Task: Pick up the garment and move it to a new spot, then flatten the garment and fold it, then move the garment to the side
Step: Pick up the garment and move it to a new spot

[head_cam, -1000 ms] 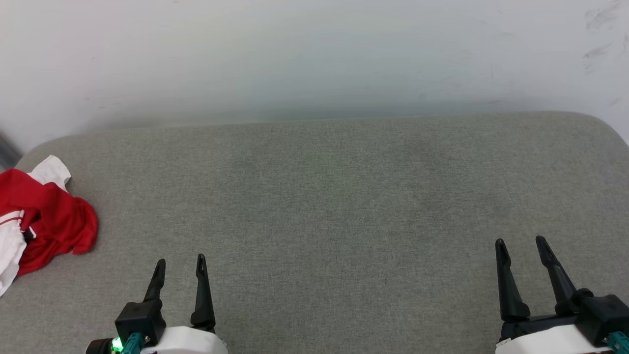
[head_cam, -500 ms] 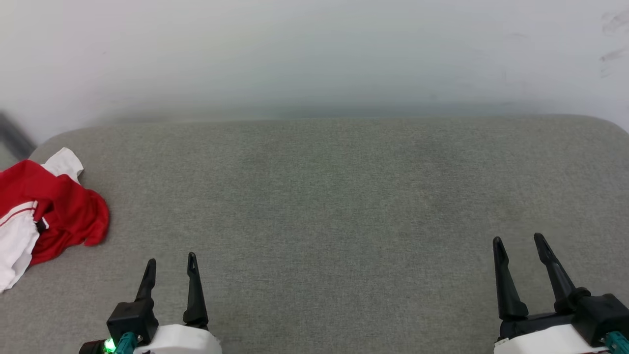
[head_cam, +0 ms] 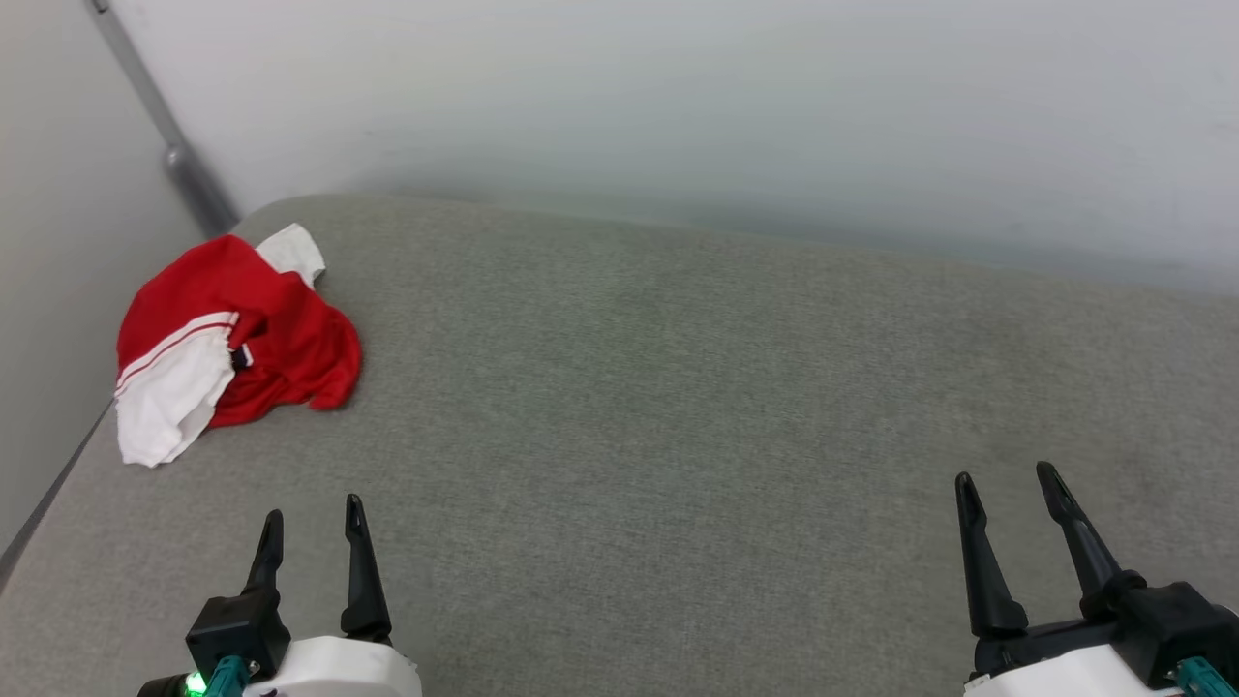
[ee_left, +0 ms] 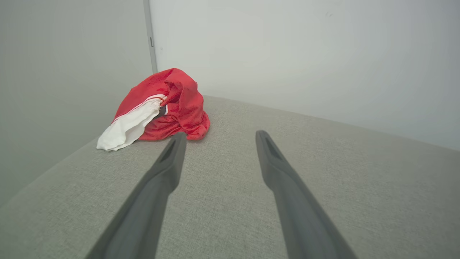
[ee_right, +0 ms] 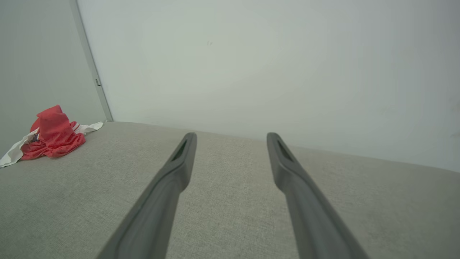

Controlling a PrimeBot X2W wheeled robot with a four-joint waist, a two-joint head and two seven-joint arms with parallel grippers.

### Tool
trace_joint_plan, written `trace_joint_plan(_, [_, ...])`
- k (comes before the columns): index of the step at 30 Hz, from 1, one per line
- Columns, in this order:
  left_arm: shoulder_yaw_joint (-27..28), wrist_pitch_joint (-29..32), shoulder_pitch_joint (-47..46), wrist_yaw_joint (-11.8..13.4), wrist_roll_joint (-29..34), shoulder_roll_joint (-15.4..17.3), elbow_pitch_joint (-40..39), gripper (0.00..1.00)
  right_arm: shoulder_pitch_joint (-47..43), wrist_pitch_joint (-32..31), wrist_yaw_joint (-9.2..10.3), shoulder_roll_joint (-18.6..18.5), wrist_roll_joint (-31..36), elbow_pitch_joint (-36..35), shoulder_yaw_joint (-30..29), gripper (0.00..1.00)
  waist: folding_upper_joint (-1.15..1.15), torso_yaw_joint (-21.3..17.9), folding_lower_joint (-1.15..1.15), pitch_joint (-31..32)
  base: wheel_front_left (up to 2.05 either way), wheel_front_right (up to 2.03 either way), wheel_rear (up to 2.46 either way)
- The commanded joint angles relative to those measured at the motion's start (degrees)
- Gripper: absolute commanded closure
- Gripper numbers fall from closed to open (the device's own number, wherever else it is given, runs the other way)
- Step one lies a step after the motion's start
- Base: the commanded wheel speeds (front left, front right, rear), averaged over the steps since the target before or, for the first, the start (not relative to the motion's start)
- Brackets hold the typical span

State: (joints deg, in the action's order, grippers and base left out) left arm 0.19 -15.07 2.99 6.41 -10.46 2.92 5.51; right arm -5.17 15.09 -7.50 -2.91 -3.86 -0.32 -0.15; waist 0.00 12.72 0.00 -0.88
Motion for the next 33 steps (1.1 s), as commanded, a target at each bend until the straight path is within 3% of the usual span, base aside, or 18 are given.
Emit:
trace_joint_plan(1, [0.27, -0.16, 0.43, 0.24, -0.03, -0.05, -0.09, 0.00, -0.85, 0.12, 0.02, 0.05, 0.49, -0.18, 0.18, 0.00, 0.00, 3.24, 0.00, 0.23, 0.00, 0.00, 0.00])
trace_joint_plan(17, [1.42, -0.16, 1.64, 1.51, -1.27, -0.06, -0.15, 0.00, -1.69, 0.12, 0.02, 0.05, 1.91, -0.65, 1.80, 0.00, 0.00, 15.28, 0.00, 0.73, 0.00, 0.00, 0.00])
trace_joint_plan(29, [2.70, -0.16, 1.49, 2.67, -2.95, -0.05, -1.07, 0.00, 0.37, 0.12, 0.02, 0.05, 3.51, 0.04, 3.47, 0.00, 0.00, 16.22, 0.00, -0.83, 0.00, 0.00, 0.00])
trace_joint_plan(33, [3.40, -0.16, -1.87, 0.74, -1.87, -0.03, 0.76, 0.00, 0.27, 0.12, 0.03, 0.05, 4.01, -0.36, 2.64, 0.00, 0.00, 16.01, 0.00, -1.64, 0.00, 0.00, 0.00])
